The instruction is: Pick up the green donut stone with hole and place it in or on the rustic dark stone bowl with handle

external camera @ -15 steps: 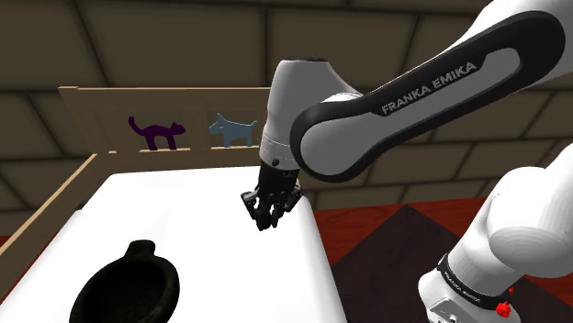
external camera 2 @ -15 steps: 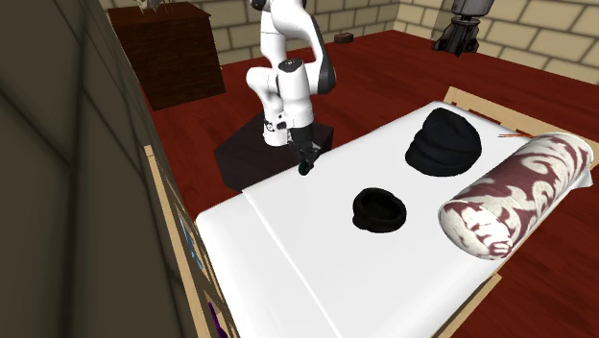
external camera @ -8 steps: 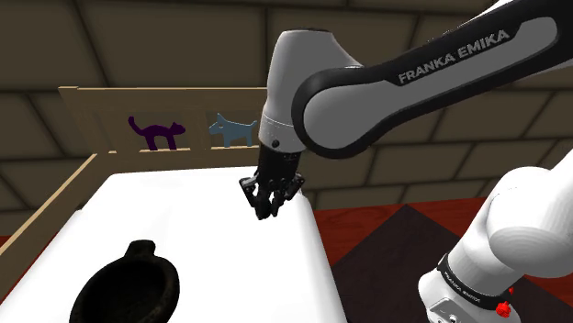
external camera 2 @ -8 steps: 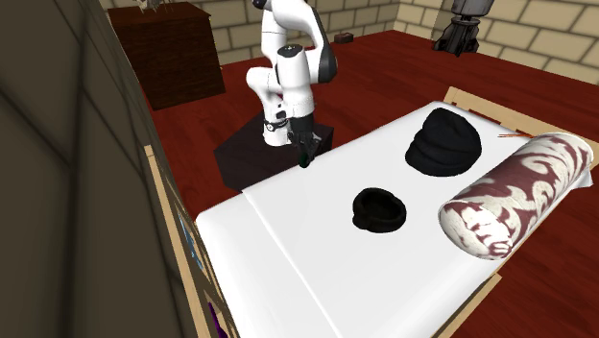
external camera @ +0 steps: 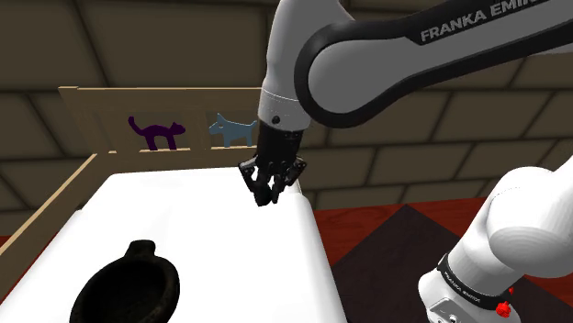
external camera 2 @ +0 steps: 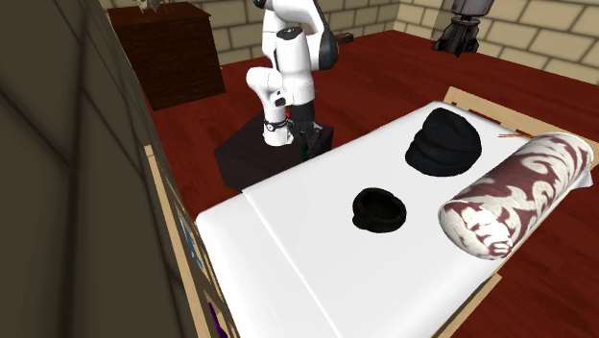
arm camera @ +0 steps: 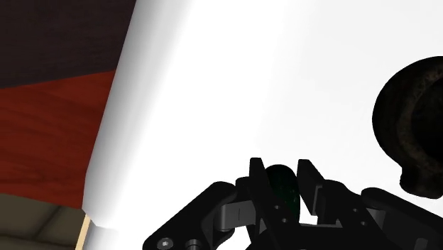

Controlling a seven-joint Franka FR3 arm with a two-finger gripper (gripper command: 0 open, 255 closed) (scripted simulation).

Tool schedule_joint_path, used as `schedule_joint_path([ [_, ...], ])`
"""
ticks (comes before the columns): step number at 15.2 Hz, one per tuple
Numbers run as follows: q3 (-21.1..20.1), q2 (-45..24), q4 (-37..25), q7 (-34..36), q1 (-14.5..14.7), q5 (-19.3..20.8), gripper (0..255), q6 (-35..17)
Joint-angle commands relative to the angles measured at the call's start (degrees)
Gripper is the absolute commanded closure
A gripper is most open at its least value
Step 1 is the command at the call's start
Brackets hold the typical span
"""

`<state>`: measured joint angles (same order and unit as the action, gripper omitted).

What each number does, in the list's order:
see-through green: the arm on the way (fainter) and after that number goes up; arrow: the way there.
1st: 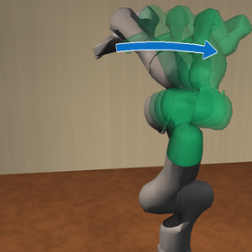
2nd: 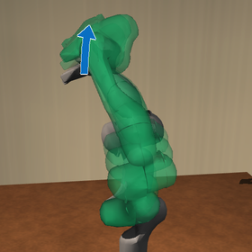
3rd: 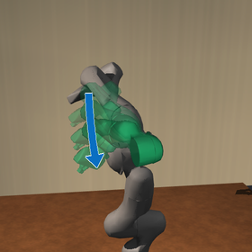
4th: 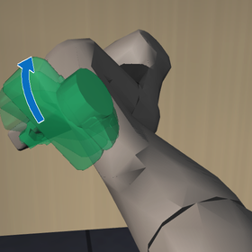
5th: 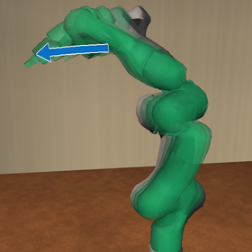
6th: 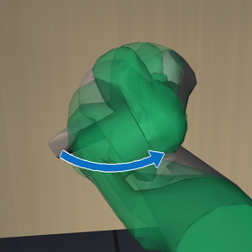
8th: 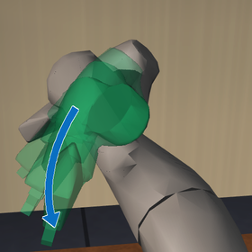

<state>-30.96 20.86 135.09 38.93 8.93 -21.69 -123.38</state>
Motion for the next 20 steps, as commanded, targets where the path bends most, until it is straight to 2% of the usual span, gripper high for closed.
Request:
schedule_joint_path([
  [1,-1.1,-1.5,-1.8,1.6,-0.1,0.7,255,0.0],
  [6,-7.4,-11.5,-10.9,11.0,-0.9,6.9,255,-1.6],
  [11,-12.0,-23.7,-21.7,22.2,0.6,17.4,255,-1.5],
  [16,-12.3,-36.8,-35.0,32.5,7.0,29.1,255,1.7],
  [19,-10.8,-44.4,-44.5,36.8,12.7,34.5,255,5.0],
  [20,-10.0,-48.4,-50.1,38.5,15.9,37.0,255,7.1],
])
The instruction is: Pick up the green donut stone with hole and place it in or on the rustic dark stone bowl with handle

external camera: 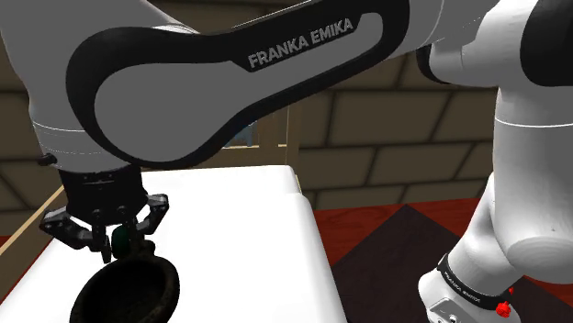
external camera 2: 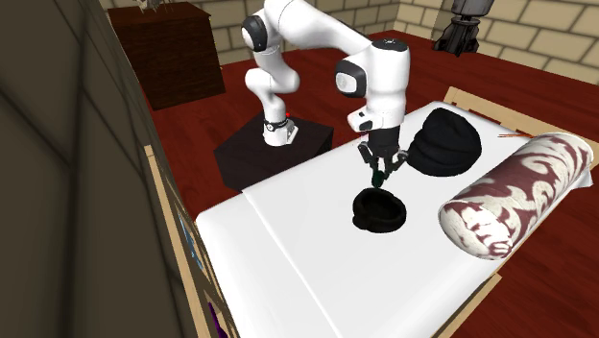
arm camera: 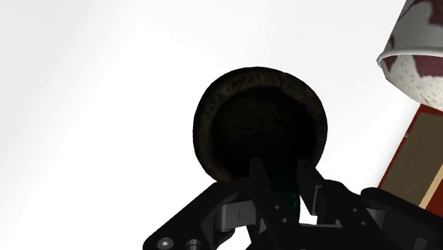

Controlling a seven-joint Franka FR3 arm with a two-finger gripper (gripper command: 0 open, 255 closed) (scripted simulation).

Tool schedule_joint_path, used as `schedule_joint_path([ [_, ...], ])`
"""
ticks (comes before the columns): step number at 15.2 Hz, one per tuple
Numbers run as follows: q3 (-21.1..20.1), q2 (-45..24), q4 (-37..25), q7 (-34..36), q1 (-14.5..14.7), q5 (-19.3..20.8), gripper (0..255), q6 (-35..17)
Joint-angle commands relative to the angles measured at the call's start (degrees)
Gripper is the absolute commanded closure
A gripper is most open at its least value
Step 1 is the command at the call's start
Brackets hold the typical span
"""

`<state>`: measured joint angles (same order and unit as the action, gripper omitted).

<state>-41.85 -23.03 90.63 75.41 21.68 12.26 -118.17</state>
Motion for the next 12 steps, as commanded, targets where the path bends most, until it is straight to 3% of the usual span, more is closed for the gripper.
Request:
schedule_joint_path([
  [1,1.2,-4.6,-5.1,2.0,3.3,3.0,255,1.2],
  [12,2.6,-6.8,0.4,3.0,3.5,4.8,255,-6.1],
])
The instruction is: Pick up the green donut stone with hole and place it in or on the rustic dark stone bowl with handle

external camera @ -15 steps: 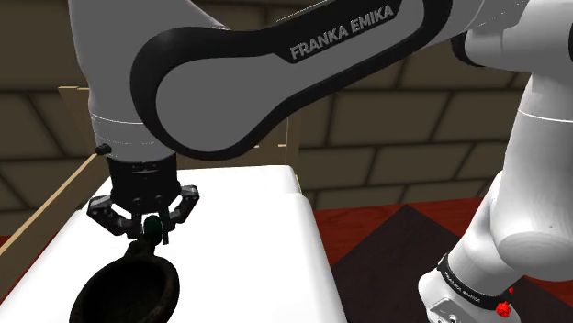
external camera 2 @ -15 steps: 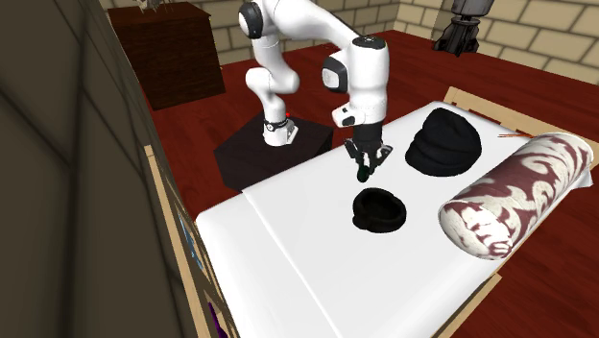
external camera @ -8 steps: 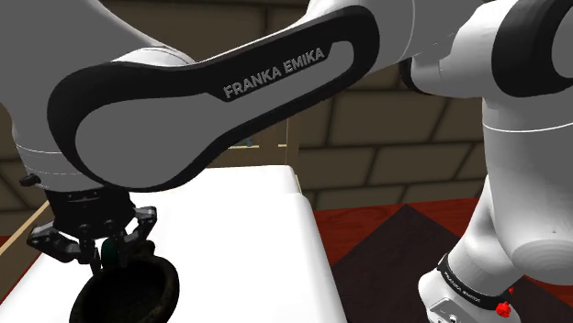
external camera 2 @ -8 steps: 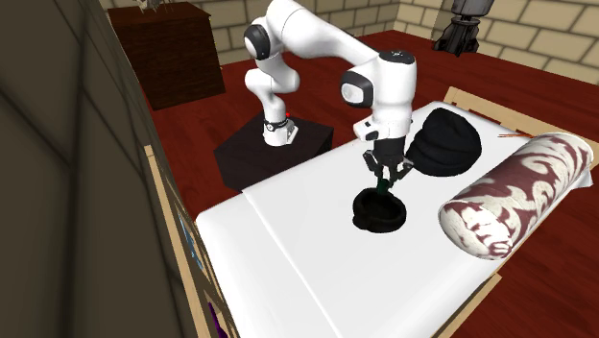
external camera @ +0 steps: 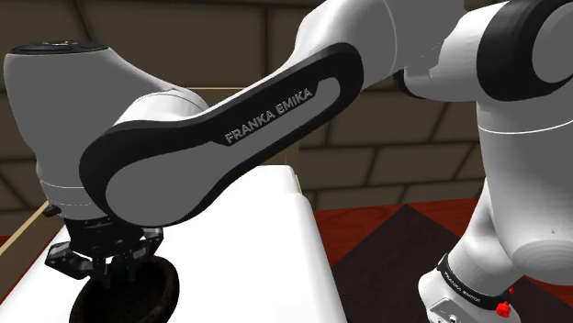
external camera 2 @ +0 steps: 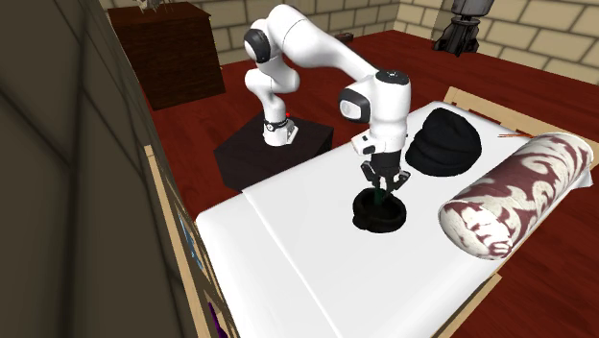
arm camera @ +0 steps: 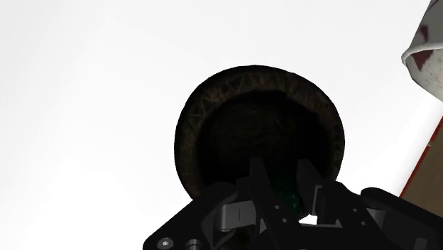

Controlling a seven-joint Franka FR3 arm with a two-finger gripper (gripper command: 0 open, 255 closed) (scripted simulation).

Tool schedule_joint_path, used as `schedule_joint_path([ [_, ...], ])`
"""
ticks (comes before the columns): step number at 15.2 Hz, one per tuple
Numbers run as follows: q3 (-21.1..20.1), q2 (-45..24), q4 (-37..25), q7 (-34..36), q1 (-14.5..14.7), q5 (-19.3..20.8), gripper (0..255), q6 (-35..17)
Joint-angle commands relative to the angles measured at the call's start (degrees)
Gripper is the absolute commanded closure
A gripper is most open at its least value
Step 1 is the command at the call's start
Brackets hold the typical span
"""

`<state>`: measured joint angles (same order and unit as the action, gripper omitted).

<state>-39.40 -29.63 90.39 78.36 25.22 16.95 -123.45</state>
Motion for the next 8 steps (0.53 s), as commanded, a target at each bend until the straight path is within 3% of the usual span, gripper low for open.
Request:
schedule_joint_path([
  [1,0.3,-0.4,1.1,0.1,0.0,0.4,255,-1.4],
  [8,0.5,-0.8,1.6,0.3,0.0,0.7,255,-2.2],
])
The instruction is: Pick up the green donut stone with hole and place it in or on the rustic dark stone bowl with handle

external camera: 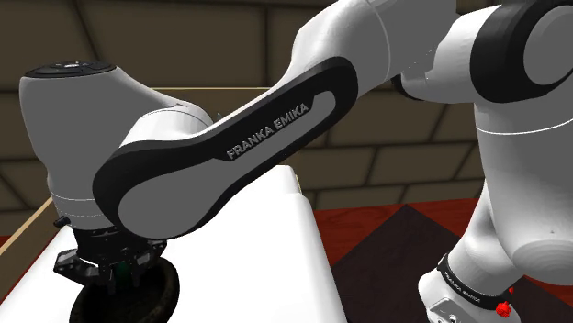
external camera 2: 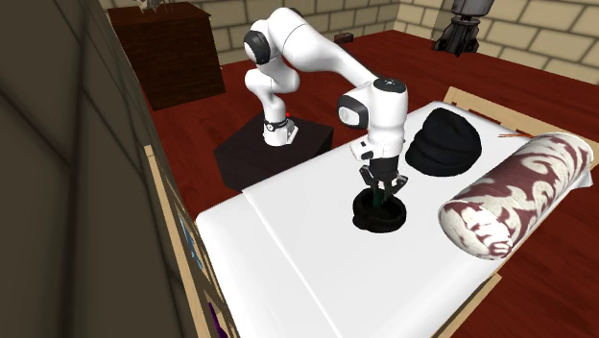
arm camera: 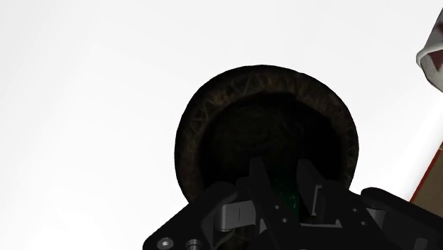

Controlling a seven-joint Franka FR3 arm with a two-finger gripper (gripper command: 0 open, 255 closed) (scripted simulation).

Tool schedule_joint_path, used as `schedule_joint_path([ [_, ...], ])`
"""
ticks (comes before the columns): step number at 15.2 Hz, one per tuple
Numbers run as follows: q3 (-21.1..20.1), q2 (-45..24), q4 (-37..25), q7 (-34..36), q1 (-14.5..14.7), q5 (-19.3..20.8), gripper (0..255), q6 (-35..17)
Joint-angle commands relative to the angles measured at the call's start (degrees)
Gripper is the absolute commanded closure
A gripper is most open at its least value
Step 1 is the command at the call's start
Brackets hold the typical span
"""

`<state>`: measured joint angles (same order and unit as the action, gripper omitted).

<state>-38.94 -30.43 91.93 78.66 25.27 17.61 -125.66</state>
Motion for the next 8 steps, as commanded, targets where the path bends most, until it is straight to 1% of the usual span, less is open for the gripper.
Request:
schedule_joint_path([
  [1,0.0,0.0,0.0,0.0,0.0,0.0,255,0.0],
  [2,0.0,0.0,0.0,0.0,0.0,0.0,255,0.0],
  [3,0.0,0.0,0.0,0.0,0.0,0.0,0,0.0],
  [8,0.0,0.0,0.0,0.0,0.0,0.0,0,0.0],
])
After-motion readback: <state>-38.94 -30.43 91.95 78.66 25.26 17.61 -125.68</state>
